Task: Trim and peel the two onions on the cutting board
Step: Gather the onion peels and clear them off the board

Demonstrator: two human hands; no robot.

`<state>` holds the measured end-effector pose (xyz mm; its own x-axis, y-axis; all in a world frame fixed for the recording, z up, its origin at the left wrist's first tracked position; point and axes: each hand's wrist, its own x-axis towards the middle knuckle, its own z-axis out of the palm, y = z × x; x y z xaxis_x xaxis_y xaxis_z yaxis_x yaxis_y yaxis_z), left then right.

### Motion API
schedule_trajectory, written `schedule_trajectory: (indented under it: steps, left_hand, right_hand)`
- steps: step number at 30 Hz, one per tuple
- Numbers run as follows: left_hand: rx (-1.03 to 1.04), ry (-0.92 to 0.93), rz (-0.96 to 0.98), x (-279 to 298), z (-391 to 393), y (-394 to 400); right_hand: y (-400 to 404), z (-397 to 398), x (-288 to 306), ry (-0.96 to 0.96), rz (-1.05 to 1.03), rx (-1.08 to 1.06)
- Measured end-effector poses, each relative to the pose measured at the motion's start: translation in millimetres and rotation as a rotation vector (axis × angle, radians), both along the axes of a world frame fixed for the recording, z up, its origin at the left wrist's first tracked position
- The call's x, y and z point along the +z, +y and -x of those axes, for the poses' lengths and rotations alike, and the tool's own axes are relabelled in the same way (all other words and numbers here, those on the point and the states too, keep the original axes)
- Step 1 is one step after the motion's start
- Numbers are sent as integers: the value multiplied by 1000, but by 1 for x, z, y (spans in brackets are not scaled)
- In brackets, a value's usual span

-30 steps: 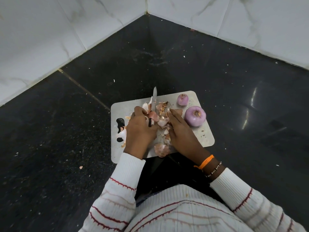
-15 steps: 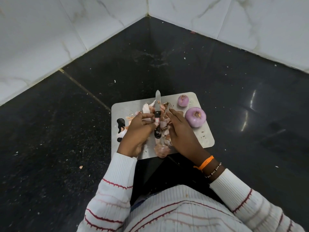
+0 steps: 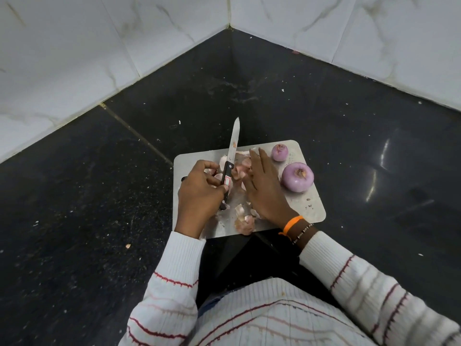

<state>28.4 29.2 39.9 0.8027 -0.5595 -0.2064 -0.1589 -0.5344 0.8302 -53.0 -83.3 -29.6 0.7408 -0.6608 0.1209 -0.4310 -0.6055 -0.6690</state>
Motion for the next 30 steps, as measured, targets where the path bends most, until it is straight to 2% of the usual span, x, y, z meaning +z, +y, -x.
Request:
schedule_trajectory:
  steps: [8, 14, 18, 20, 23, 27, 30]
  left_hand:
    - [126, -43, 123, 3, -5, 10]
    - [168, -47, 170, 3, -9, 14]
    - [149, -31, 155, 1, -9, 15]
    - [137, -24, 141, 0, -10, 15]
    - [140, -6, 133, -3, -9, 13]
    - [159, -2, 134, -4, -12, 13]
    - [153, 9, 135, -5, -12, 12]
  right_hand:
    - [11, -29, -10, 86, 86, 105]
    - [19, -44, -1, 22, -159, 294]
    - [6, -30, 21, -76, -254, 261]
    - [-1, -14, 35, -63, -223, 216]
    - [-7, 15, 52, 131, -167, 165]
    - [2, 37, 52, 546, -77, 236]
    - [11, 34, 40, 594, -120, 282]
